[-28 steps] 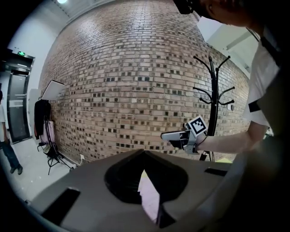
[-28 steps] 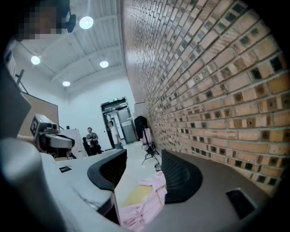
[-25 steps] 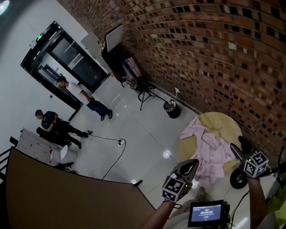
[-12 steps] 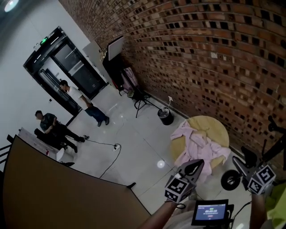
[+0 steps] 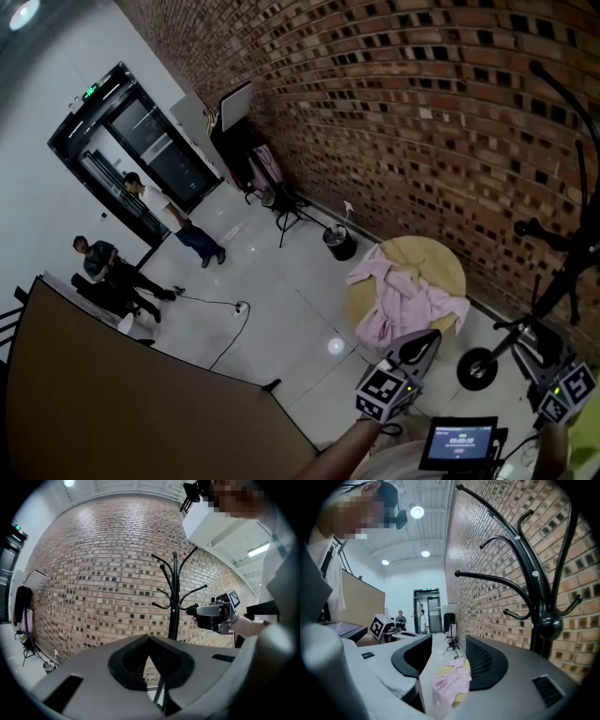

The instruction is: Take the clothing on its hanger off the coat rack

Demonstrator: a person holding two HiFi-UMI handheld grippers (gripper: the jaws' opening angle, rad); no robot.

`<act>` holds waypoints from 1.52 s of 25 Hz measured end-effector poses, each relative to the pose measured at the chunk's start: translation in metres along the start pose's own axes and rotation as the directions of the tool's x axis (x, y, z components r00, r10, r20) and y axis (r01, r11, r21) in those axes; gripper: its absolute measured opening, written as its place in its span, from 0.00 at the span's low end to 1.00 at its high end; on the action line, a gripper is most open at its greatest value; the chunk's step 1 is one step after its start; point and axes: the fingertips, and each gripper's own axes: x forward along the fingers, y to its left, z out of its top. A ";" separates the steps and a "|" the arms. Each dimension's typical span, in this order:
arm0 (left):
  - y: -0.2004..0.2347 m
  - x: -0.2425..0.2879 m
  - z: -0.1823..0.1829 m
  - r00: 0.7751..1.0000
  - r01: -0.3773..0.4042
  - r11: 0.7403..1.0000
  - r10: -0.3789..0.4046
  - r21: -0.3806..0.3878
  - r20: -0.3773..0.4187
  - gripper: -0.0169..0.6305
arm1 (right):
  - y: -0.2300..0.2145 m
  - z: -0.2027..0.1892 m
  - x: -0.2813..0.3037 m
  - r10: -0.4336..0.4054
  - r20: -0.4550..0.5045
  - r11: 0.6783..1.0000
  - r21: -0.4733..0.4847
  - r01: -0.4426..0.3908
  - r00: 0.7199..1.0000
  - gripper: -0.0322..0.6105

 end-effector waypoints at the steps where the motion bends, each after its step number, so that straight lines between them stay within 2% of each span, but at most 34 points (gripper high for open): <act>1: -0.009 0.004 -0.001 1.000 0.009 1.000 -0.009 -0.001 0.000 0.00 | -0.004 -0.002 -0.012 -0.010 -0.005 1.000 0.006 0.010 1.000 0.39; 6: -0.043 0.023 -0.010 0.998 0.061 0.998 -0.061 -0.001 -0.010 0.00 | -0.030 -0.017 -0.063 -0.092 -0.016 0.995 0.035 0.092 0.996 0.39; 11: -0.049 0.050 -0.014 0.997 0.074 0.997 -0.074 0.000 -0.015 0.00 | -0.071 -0.028 -0.094 -0.162 -0.020 0.985 0.047 0.163 0.987 0.39; 19: -0.063 0.104 -0.012 0.992 0.129 0.992 -0.129 -0.010 -0.008 0.00 | -0.127 -0.047 -0.139 -0.274 -0.044 0.958 0.075 0.276 0.961 0.39; 23: -0.071 0.120 -0.016 0.988 0.154 0.988 -0.154 0.001 -0.021 0.00 | -0.148 -0.061 -0.159 -0.339 -0.056 0.934 0.103 0.343 0.939 0.37; 29: -0.075 0.133 -0.025 0.986 0.160 0.987 -0.160 -0.010 -0.050 0.00 | -0.171 -0.076 -0.181 -0.384 -0.070 0.910 0.141 0.390 0.921 0.37; 38: -0.081 0.143 -0.038 0.984 0.164 0.986 -0.165 -0.014 -0.068 0.00 | -0.180 -0.092 -0.203 -0.417 -0.074 0.891 0.164 0.423 0.906 0.35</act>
